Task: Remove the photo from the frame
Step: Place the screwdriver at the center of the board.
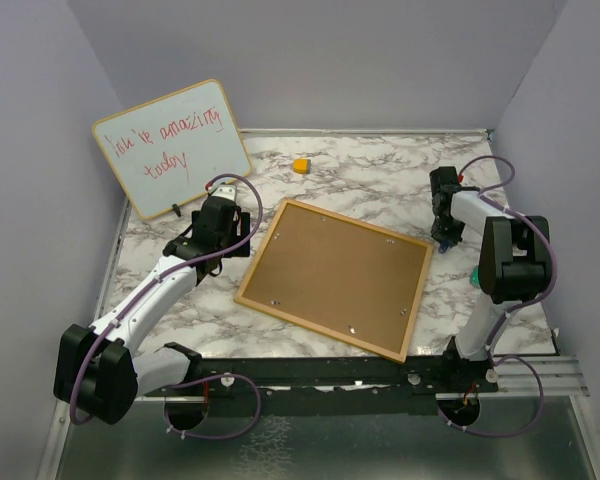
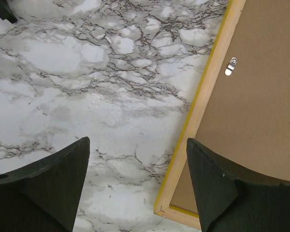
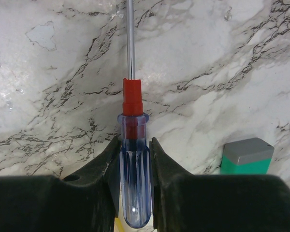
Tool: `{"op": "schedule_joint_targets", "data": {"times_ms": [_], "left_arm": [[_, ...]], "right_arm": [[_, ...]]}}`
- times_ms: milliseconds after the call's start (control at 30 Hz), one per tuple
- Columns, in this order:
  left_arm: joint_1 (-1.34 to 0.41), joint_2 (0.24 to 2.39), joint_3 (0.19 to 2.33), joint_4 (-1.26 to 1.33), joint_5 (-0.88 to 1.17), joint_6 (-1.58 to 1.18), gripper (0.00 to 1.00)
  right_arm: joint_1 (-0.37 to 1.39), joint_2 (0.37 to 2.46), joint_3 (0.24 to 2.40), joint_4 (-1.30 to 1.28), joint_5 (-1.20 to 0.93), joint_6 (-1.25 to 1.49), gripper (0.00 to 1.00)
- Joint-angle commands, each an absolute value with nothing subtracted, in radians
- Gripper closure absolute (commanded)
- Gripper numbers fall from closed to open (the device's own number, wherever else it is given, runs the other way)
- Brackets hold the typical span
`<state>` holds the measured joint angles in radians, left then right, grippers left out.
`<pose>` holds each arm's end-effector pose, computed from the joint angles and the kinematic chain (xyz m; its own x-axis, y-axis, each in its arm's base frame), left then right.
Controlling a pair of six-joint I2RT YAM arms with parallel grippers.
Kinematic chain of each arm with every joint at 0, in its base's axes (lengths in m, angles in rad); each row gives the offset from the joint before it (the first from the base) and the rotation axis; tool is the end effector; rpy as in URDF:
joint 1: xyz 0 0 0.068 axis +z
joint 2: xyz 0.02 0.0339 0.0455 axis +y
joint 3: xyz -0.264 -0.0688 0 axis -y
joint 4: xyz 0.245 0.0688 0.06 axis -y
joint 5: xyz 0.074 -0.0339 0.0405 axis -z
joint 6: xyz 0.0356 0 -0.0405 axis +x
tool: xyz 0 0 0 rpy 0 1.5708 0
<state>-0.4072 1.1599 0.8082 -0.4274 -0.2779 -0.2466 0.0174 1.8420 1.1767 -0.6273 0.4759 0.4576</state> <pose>0.2263 -0.0870 0.2514 -0.6749 0.0354 -0.7371 0.0380 0.9992 0.0132 0.3498 -0.0102 0.1622 -0.8138 0.3786 -0.4410 0.5237 0.8067 -0.2739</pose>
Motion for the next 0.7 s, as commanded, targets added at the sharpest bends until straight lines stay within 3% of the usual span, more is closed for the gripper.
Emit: {"op": "schedule_joint_targets", "data": {"times_ms": [0,167,433,667], "left_arm": [[-0.410,1.148,0.796,-0.414,-0.261,-0.253,0.19],[-0.410,1.147,0.796,-0.421,-0.256,-0.255,0.19],[-0.410,1.145,0.793,-0.425,-0.256,-0.255,0.19],[-0.410,1.149,0.794,-0.425,-0.248,-0.252,0.19]], "right_arm": [[0.012,1.852,1.145,-0.597,0.428,0.443,1.00],[0.012,1.862,1.135,-0.604,0.440,0.449,0.98],[0.011,1.855,1.137,-0.619,0.454,0.451,0.75],[0.012,1.853,1.133,-0.628,0.456,0.457,0.70]]}}
